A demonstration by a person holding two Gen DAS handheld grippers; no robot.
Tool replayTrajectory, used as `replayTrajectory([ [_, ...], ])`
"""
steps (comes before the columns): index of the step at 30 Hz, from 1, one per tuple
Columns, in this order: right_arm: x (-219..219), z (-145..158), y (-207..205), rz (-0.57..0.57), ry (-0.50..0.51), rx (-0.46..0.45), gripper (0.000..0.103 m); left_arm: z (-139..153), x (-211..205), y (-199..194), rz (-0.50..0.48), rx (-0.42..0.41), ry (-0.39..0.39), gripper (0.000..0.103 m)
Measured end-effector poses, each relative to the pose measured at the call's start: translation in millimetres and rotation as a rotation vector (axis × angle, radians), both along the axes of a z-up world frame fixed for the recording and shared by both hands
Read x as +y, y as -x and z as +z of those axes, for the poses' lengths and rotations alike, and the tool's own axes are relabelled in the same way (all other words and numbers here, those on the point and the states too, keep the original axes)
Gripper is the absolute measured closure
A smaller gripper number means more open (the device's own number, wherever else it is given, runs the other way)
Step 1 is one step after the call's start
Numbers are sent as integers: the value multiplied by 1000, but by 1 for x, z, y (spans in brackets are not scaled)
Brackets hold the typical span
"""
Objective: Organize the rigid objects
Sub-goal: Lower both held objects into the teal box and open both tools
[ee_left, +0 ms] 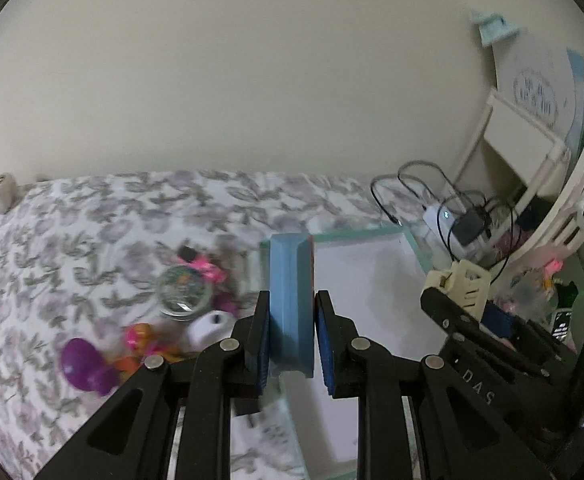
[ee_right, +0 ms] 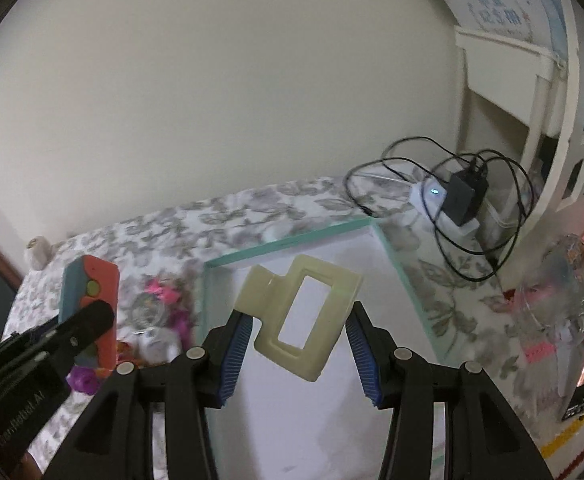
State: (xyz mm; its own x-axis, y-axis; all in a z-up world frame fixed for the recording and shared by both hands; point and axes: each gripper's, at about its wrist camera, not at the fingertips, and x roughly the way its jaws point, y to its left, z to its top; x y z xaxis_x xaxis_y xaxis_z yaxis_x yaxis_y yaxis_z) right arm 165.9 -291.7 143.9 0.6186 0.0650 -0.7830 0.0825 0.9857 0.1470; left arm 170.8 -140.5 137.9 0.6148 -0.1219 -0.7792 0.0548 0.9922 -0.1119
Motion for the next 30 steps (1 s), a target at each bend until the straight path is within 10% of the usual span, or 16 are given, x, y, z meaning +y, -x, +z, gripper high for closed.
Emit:
replayTrajectory([
  [16, -32, -67, -21, -42, 3, 134, 51, -89, -39, -35, -11, 146, -63, 81],
  [30, -28, -92, -22, -28, 34, 215, 51, -109, -38, -38, -4, 204, -74, 80],
])
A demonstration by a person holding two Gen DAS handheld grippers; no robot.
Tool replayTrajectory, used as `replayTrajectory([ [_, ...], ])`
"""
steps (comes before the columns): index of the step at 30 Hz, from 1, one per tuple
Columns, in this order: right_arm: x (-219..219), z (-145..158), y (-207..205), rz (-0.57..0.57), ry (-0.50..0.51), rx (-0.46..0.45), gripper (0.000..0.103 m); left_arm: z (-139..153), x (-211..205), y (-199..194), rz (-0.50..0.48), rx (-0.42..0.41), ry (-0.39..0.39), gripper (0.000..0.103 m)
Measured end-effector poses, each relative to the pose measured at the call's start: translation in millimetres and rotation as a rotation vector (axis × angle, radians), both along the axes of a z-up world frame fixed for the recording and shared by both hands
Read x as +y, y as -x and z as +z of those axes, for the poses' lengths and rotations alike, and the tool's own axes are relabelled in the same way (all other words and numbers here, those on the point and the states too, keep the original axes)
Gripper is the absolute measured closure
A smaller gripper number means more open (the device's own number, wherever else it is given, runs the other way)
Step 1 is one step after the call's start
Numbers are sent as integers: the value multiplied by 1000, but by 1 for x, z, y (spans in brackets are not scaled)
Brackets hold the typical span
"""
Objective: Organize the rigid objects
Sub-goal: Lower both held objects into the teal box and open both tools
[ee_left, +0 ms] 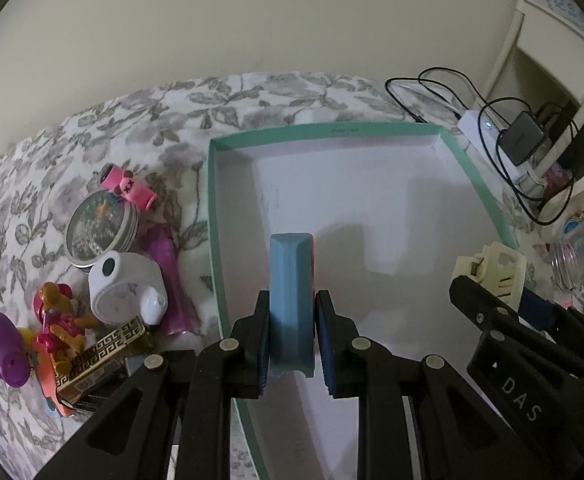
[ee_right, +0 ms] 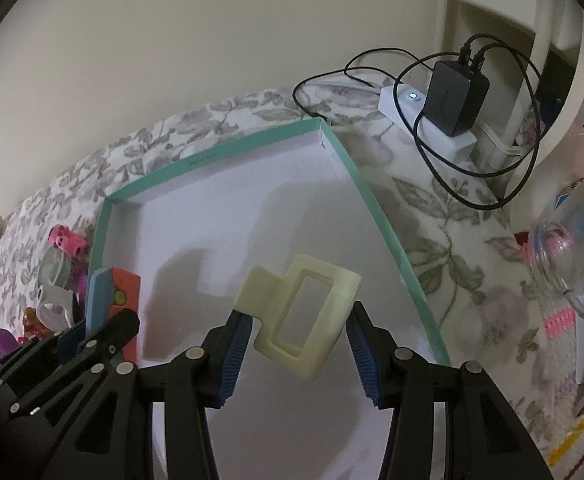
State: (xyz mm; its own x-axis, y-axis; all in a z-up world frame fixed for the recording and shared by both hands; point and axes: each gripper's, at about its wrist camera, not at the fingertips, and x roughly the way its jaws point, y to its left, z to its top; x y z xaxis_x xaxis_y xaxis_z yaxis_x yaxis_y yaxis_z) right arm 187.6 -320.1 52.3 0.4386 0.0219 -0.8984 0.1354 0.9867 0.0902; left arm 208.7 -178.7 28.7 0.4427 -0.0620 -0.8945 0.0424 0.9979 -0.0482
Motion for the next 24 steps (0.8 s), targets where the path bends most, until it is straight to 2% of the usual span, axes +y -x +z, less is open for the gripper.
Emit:
replayTrajectory([
  [9, 2, -6, -1, 10, 16, 35, 50, 4, 9, 0, 27, 5, 44, 80],
  [17, 1, -5, -3, 15, 33, 50, 49, 12, 13, 8, 34, -12, 45, 78],
  [21, 1, -5, -3, 16, 35, 52, 45, 17, 17, 11, 51, -18, 32, 66],
  [24, 1, -3, -2, 21, 36, 51, 45, 23, 17, 13, 57, -29, 14, 64],
])
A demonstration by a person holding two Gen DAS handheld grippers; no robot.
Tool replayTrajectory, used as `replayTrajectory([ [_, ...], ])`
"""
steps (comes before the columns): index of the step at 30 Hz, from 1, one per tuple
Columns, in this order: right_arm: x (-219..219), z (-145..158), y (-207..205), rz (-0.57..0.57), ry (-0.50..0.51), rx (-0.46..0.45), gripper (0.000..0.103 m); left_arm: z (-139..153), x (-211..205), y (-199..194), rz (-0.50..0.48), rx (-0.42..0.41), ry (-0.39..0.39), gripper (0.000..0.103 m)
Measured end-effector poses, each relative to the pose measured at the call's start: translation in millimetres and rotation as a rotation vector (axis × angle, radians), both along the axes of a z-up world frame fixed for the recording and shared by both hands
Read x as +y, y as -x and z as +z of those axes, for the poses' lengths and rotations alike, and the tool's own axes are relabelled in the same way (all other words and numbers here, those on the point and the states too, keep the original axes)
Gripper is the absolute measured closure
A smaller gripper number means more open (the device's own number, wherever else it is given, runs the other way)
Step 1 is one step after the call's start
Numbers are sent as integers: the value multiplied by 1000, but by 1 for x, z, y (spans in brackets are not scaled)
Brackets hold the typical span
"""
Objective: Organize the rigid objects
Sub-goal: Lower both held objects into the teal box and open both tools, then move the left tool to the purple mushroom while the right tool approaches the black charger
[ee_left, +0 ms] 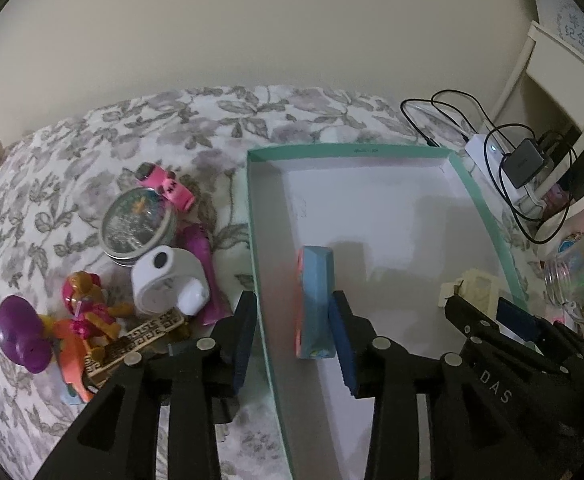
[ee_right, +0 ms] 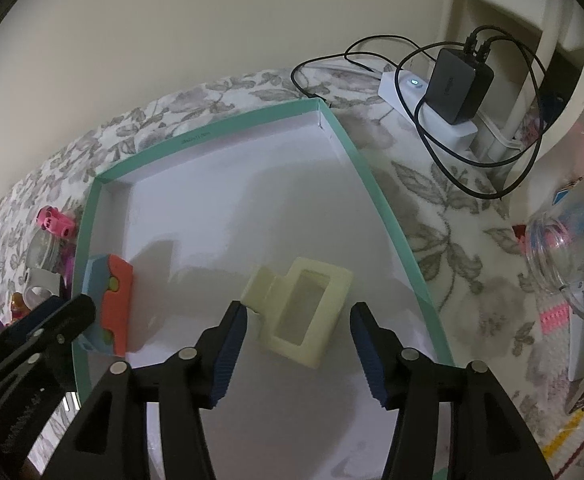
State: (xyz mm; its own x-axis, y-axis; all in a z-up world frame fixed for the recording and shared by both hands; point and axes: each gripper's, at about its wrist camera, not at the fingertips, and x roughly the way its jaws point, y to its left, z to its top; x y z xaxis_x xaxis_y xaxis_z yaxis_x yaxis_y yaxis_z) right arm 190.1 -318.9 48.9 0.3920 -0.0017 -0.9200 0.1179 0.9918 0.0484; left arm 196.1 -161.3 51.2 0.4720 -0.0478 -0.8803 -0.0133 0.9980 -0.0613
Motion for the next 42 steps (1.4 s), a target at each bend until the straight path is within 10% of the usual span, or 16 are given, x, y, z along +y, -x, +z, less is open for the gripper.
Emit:
replayTrajectory([
  [5, 1, 4, 1, 10, 6, -8, 45, 3, 2, 0, 11, 11, -2, 62],
  [9, 0, 7, 1, 3, 13, -8, 42, 0, 4, -1, 33, 28, -31, 30],
  [18, 3, 4, 1, 21, 14, -4, 30, -7, 17, -4, 96, 55, -61, 15],
  [42, 2, 8, 2, 28, 25, -41, 0, 3, 28, -3, 129, 2, -70, 5],
])
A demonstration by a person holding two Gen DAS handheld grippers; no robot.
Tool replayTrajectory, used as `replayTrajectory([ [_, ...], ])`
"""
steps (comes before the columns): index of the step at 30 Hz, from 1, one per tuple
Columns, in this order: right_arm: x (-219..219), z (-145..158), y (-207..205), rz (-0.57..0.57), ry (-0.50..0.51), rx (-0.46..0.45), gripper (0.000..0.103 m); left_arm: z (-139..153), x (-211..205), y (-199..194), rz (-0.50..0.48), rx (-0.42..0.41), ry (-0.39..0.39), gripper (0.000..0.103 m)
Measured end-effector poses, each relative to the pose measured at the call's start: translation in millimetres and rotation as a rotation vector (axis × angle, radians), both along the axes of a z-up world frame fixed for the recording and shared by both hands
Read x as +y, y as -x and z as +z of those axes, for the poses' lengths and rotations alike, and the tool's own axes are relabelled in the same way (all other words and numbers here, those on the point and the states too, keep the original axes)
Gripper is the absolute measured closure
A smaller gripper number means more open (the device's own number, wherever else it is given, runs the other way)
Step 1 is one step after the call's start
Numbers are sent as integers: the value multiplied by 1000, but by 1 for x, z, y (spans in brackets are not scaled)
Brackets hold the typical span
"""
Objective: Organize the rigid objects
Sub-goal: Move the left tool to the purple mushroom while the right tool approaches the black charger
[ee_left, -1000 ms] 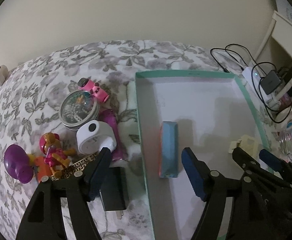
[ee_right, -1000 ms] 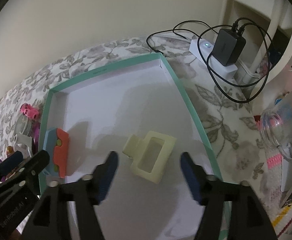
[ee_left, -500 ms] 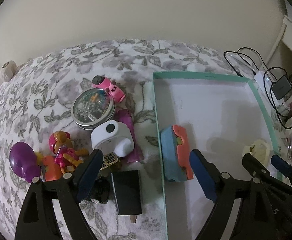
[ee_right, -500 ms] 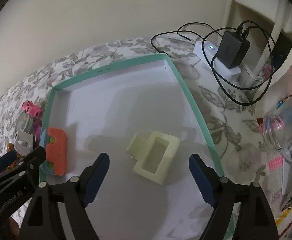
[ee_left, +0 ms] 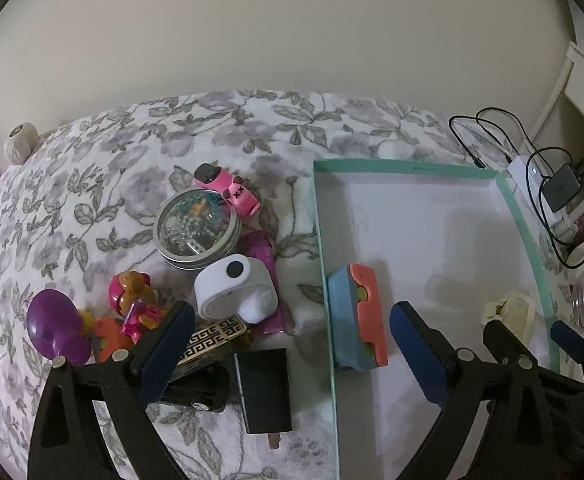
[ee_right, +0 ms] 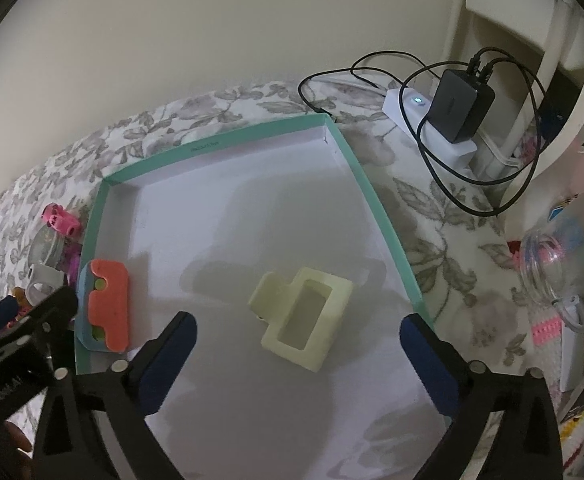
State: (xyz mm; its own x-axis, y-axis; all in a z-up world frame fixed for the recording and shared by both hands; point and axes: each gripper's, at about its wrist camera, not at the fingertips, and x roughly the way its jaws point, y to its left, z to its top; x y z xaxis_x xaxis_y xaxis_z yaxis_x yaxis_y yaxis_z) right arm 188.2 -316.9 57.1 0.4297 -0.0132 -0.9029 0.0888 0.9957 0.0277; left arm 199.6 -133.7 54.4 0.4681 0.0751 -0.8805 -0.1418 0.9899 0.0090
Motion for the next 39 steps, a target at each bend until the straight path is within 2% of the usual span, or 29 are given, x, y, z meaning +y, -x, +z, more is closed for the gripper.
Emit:
replayTrajectory([
  [6, 2, 13, 2, 10, -7, -38, 0, 17, 14, 3, 23, -23, -5, 5],
  [11, 8, 29, 7, 22, -68, -82, 0, 37, 34, 10, 54, -46, 9, 5],
  [15, 19, 34, 10, 35, -107, -92, 0, 56, 57, 21, 100, -97, 19, 5],
  [17, 28, 38, 15, 55, -126, -125, 0, 63, 71, 28, 134, -125, 24, 5],
  [20, 46, 47, 22, 106, -83, -192, 0, 74, 97, 42, 193, -194, 61, 5],
  [23, 67, 48, 26, 174, -80, -186, 0, 84, 121, 58, 262, -261, 88, 5],
  [25, 83, 44, 28, 210, -68, -164, 0, 88, 134, 66, 294, -274, 94, 5],
  [29, 112, 37, 32, 259, -64, -113, 0, 87, 162, 80, 354, -254, 119, 5],
  [34, 140, 42, 39, 292, -114, -108, 0, 74, 201, 99, 437, -225, 279, 5],
  [39, 166, 47, 48, 344, -38, -130, 0, 67, 222, 112, 477, -211, 252, 5],
])
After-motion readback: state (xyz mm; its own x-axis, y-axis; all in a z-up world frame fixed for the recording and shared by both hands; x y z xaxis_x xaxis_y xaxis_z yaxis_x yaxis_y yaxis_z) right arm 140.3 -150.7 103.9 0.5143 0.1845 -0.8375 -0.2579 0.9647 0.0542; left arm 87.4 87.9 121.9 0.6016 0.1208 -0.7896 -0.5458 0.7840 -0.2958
